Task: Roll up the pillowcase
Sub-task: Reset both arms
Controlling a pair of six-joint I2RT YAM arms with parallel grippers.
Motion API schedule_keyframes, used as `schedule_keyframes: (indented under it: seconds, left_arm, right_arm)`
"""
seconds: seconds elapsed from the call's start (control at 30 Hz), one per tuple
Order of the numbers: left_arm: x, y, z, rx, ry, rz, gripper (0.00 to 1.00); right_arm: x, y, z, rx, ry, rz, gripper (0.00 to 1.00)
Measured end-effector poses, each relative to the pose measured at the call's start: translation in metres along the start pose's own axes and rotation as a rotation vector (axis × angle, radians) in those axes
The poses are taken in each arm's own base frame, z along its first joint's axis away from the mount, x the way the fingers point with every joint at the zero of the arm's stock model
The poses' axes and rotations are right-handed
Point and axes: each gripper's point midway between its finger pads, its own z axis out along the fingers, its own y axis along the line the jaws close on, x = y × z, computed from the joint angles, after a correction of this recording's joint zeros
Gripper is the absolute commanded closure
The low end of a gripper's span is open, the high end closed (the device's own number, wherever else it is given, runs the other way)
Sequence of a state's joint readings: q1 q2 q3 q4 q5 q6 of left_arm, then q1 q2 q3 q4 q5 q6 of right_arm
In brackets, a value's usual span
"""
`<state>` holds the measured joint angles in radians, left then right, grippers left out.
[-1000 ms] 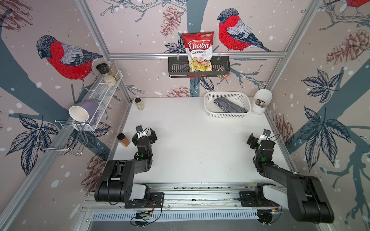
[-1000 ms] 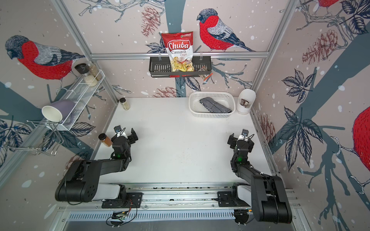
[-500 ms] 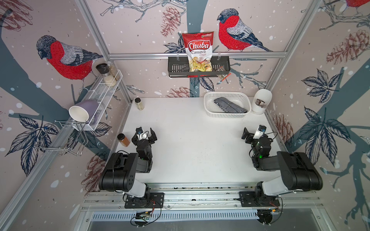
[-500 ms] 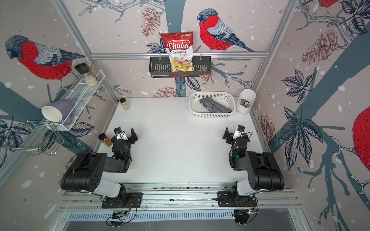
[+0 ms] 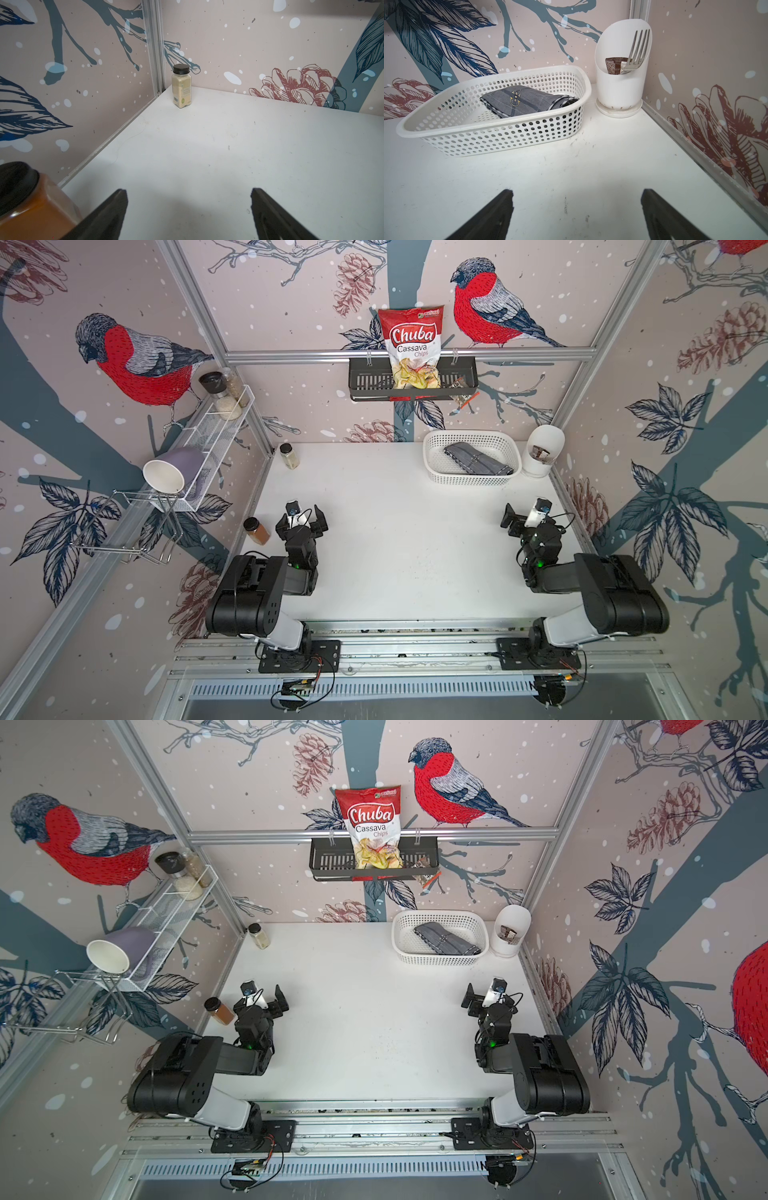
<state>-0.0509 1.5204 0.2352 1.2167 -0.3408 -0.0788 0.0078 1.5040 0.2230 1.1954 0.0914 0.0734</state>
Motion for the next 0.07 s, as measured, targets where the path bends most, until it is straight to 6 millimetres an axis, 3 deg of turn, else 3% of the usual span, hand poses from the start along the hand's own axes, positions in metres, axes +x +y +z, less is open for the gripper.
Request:
schedule_keyframes:
  seconds: [0.07]
  left_arm:
    - [-0.0001, -0.0001, 0.0, 0.0, 0.0, 0.0, 0.04]
  right_arm:
    - [0.0, 0.0, 0.0, 0.0, 0.0, 0.0, 0.0]
